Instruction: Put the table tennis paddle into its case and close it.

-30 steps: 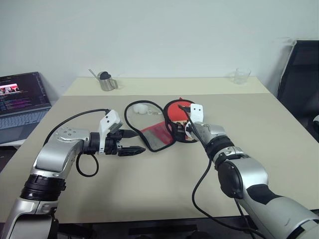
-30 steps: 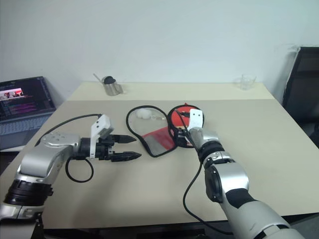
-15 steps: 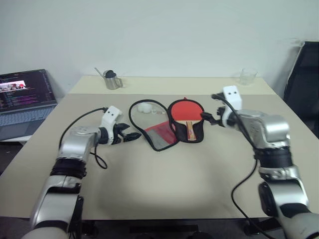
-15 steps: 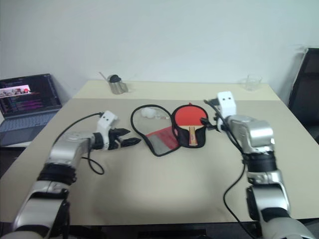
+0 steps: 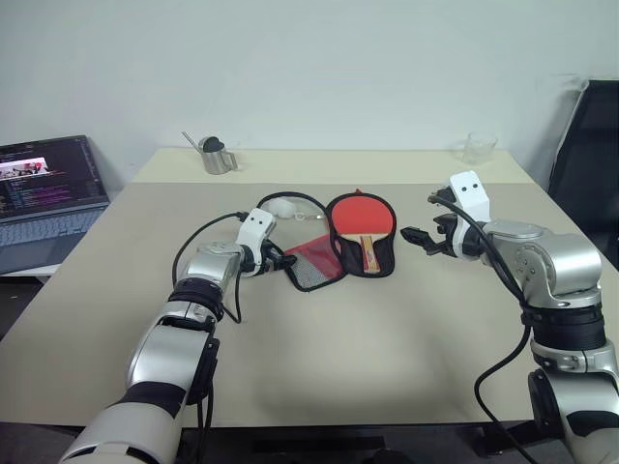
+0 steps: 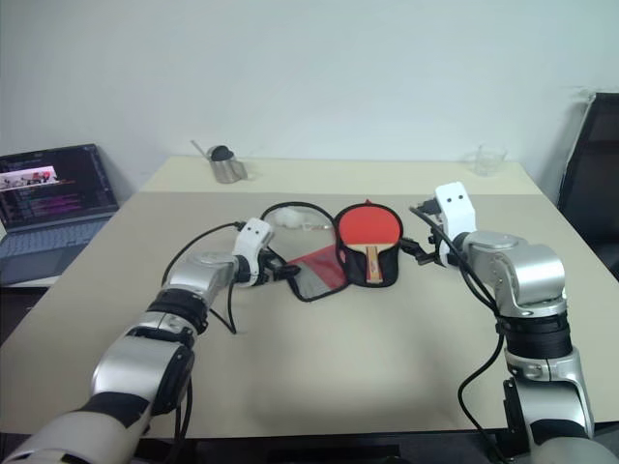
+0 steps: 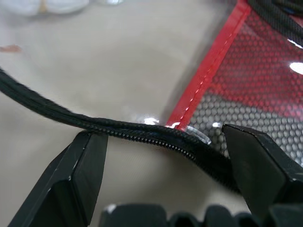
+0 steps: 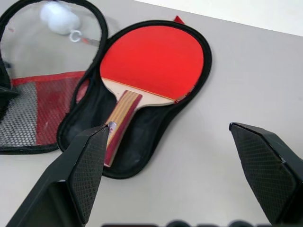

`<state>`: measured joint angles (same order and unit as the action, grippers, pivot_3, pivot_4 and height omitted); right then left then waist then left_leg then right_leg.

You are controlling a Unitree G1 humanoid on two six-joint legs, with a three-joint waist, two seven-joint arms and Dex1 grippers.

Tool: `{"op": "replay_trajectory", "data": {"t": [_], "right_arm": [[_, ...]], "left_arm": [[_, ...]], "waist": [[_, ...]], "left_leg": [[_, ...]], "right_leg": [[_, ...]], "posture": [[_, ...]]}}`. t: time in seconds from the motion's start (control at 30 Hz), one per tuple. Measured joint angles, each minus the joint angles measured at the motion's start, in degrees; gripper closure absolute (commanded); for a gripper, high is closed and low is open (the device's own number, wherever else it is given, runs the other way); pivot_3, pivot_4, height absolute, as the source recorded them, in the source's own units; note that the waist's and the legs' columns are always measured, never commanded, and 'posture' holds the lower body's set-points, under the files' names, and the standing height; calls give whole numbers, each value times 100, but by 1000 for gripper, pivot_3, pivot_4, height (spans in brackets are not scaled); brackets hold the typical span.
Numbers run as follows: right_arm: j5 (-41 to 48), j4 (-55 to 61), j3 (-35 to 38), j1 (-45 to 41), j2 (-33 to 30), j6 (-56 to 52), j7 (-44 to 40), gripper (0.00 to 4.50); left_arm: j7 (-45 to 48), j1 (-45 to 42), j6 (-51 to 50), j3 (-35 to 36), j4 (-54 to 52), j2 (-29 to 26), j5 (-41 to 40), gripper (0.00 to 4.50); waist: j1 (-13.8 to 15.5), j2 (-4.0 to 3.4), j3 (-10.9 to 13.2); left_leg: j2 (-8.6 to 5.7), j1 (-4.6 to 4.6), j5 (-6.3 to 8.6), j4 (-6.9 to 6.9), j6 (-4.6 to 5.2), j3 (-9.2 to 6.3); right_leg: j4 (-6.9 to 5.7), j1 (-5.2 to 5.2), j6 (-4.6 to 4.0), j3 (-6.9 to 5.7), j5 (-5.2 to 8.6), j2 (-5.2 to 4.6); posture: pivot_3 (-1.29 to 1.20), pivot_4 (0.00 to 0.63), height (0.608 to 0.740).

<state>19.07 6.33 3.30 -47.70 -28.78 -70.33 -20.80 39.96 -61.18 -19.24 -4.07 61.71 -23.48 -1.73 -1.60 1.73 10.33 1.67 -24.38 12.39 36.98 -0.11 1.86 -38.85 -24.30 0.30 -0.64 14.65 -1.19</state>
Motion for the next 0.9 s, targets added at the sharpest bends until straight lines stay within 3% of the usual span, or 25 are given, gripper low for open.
{"op": "replay_trajectory", "data": {"t": [0.3,0.63,0.9], "right_arm": [[-2,22,48,208,-19,3,91,38],[-13,-86,27,189,17,125,122,38],[-16,-85,165,346,-47,122,213,38]], "left_arm": [[394,155,-50,125,-108,-428,-25,357],[470,159,-14,144,-321,301,-45,357],[697,252,-30,113,-632,-213,-29,357]], "waist": [[-19,0,0],[25,2,1],[-34,1,1]], "left_leg": [[4,2,-1,1,0,-2],[-1,-7,0,3,0,-2],[6,1,-1,2,0,-3]], "right_leg": [[-8,-4,-1,-2,0,3],[-1,-4,1,-2,-2,1],[-11,-6,0,0,-2,9]], "posture": [[0,150,740],[0,150,740],[0,150,740]]}}
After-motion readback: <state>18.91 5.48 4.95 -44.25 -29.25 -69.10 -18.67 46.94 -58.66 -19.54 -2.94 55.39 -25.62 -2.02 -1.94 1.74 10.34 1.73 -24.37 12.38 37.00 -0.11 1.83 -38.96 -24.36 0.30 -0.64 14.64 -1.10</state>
